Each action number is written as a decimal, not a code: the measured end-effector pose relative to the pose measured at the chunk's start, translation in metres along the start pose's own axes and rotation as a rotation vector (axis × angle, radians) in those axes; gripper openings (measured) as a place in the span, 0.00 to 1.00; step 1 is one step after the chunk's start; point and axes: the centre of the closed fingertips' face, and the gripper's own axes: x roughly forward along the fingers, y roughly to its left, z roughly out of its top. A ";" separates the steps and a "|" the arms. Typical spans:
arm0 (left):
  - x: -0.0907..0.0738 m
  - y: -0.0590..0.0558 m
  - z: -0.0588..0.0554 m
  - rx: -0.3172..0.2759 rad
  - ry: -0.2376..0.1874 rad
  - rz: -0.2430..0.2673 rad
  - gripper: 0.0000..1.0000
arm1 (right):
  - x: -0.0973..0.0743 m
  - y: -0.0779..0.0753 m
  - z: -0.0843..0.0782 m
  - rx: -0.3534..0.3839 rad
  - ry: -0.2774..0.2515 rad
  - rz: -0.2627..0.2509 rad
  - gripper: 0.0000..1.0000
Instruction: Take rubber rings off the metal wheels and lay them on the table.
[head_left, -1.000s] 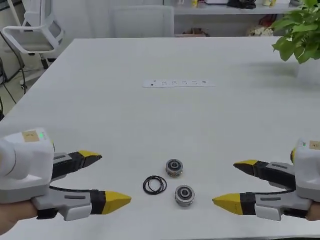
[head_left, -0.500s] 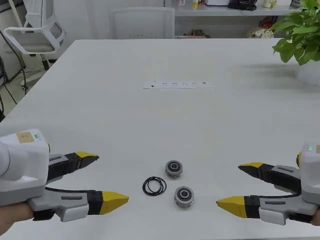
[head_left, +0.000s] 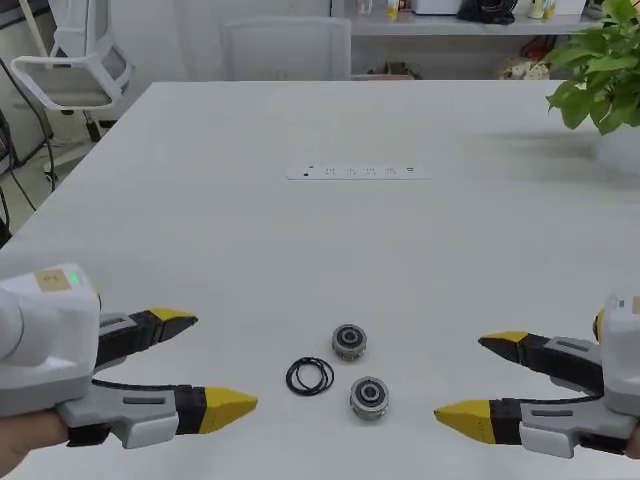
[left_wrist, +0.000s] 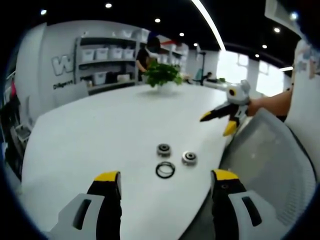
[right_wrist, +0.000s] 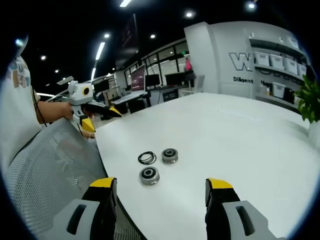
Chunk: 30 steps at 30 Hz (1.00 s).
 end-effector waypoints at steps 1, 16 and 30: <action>0.000 0.000 0.000 0.000 0.000 0.000 0.74 | 0.000 0.000 0.000 0.000 0.000 0.000 0.71; 0.000 0.001 -0.001 -0.009 0.001 0.002 0.74 | 0.000 0.001 -0.004 0.000 0.011 -0.001 0.71; 0.000 0.001 -0.001 -0.010 0.000 0.003 0.74 | 0.000 0.001 -0.007 0.006 0.016 -0.005 0.71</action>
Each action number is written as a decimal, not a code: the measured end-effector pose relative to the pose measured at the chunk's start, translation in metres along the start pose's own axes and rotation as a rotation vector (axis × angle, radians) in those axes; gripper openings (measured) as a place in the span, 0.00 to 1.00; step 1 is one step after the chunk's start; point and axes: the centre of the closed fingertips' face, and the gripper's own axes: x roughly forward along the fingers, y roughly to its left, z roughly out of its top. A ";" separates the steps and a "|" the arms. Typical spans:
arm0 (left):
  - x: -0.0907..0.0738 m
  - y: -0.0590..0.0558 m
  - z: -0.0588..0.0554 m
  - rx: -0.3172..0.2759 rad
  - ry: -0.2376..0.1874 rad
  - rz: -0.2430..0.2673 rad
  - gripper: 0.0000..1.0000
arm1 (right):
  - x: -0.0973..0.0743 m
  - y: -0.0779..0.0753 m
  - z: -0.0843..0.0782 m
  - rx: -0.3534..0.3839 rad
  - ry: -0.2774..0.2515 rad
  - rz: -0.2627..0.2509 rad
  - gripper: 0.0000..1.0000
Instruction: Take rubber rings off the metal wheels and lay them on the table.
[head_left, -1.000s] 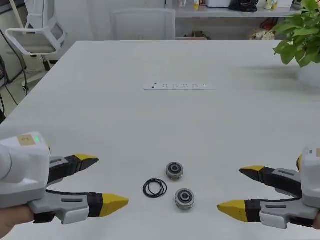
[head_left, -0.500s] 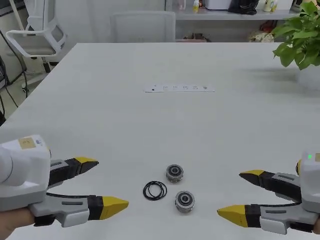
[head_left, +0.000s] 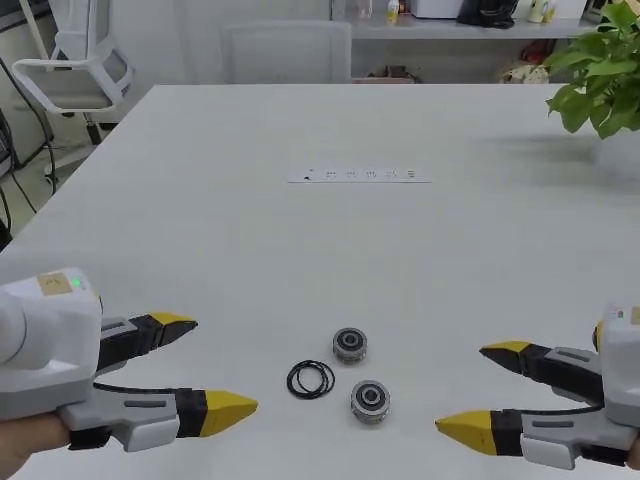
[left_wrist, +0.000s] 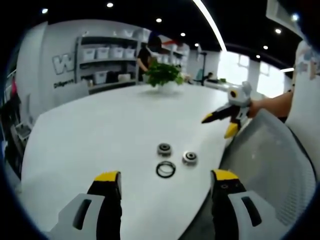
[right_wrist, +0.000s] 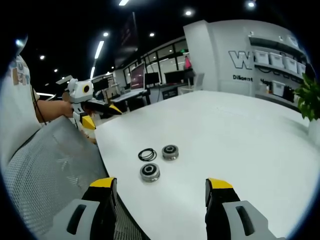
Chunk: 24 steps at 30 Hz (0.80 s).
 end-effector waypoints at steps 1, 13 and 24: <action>0.000 0.000 0.000 0.000 0.000 -0.001 0.74 | 0.000 0.000 0.000 0.000 0.000 0.000 0.71; 0.000 0.000 -0.001 -0.004 0.002 -0.002 0.73 | -0.001 0.000 -0.003 0.004 0.002 -0.004 0.71; 0.000 0.000 -0.001 -0.007 0.004 -0.003 0.73 | -0.001 0.000 -0.004 0.006 0.001 -0.006 0.71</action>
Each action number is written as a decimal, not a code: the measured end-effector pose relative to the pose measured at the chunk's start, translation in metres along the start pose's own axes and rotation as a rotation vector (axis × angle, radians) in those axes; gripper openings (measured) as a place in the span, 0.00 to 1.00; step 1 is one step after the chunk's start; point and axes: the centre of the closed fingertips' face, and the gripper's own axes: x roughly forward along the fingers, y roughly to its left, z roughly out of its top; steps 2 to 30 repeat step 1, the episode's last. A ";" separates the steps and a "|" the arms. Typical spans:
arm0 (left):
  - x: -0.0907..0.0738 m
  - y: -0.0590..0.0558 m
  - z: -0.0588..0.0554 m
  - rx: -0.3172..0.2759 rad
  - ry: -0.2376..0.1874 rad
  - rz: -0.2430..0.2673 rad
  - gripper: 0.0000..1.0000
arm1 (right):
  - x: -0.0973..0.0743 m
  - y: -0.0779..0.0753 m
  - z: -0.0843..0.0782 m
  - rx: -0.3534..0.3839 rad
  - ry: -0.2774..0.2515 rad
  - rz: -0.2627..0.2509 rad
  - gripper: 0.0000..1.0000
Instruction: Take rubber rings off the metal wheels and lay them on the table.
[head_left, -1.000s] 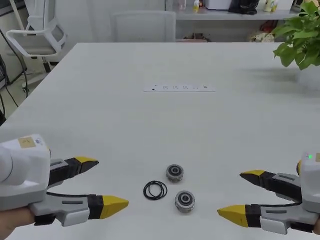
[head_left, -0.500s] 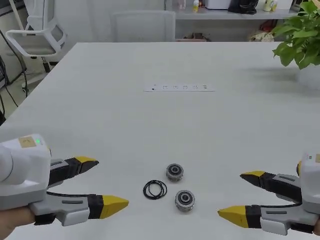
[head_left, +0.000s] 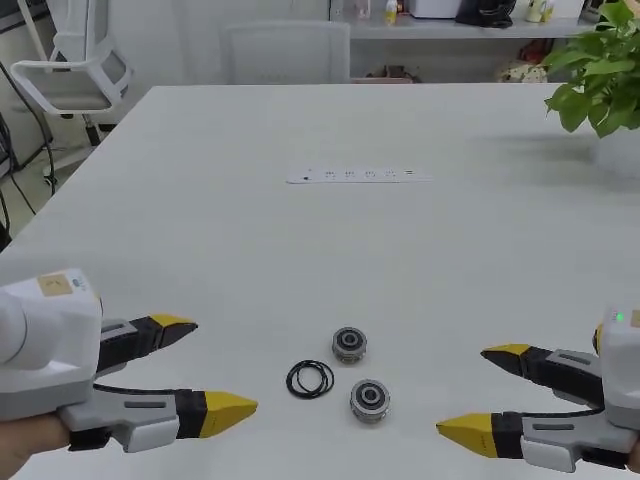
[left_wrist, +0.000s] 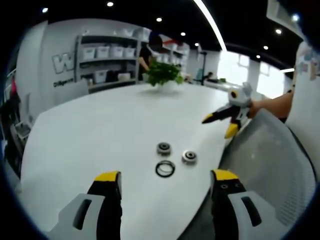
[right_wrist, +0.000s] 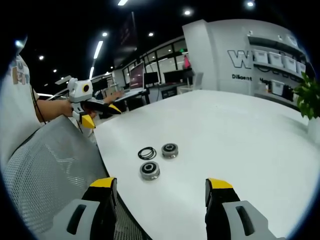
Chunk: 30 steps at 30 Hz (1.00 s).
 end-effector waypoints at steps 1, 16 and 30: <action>0.000 0.000 0.000 0.000 0.000 0.000 0.73 | 0.000 0.000 0.000 0.000 0.000 0.000 0.71; 0.000 0.000 0.000 0.000 0.000 0.000 0.73 | 0.000 0.000 0.000 0.000 0.000 0.000 0.71; 0.000 0.000 0.000 0.000 0.000 0.000 0.73 | 0.000 0.000 0.000 0.000 0.000 0.000 0.71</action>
